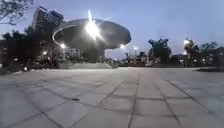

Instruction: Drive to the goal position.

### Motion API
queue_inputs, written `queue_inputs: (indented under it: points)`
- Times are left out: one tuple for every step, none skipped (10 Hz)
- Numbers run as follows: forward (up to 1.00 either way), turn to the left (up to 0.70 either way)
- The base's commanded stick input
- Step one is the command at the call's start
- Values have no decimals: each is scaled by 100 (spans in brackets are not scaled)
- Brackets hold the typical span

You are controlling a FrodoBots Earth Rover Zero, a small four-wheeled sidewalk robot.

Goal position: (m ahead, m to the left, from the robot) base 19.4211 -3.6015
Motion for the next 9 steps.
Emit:
queue_inputs:
  points:
    - [70, 0]
    - [70, 0]
    - [70, 0]
    - [70, 0]
    - [70, 0]
    - [70, 0]
    - [70, 0]
    - [70, 0]
    - [70, 0]
